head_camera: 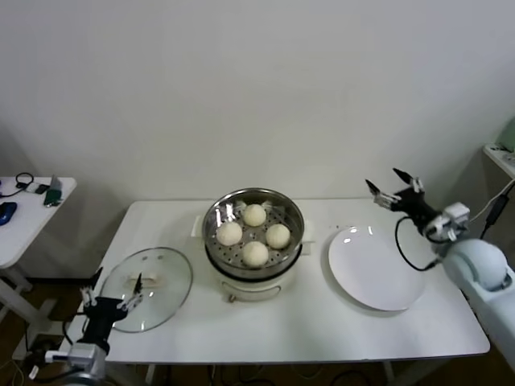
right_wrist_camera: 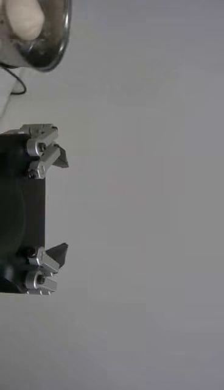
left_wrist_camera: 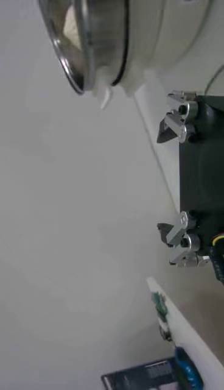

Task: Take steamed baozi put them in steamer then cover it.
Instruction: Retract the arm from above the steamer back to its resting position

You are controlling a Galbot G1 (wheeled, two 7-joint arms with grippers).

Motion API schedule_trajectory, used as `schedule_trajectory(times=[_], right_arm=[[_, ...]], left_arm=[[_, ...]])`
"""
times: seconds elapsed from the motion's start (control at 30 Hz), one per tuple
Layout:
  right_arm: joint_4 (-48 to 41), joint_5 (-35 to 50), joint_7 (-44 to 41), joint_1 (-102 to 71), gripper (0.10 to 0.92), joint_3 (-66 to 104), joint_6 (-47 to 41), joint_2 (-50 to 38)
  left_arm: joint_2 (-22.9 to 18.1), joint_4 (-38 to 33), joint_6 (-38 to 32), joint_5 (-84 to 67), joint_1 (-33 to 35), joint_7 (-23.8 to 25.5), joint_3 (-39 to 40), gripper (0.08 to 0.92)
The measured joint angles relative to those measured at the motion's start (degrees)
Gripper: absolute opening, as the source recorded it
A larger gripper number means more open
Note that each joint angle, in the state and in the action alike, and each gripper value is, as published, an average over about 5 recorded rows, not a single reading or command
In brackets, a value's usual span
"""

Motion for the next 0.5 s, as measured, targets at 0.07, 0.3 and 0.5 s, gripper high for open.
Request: schedule_trajectory(times=[0.07,0.3,0.5], right_arm=[[0.9,-1.4,0.0,-5.4,0.823,3.0,1.6,2.3],[3.5,-6.0,0.8,-19.9,0.823,8.8,5.3,10.9],[5.0,-9.5,2.2,-27.1,0.823,10.2,7.2,17.6]], left_arm=[[0.7,0.5,-0.8,2.0,0.4,-0.8,-0.1,0.823],[2.0,2.2,-3.8,15.7,1.8,-7.5,-0.1,0.823],[1.4,4.3,-4.5,32.6,1.7,-15.1,0.8,0.823]])
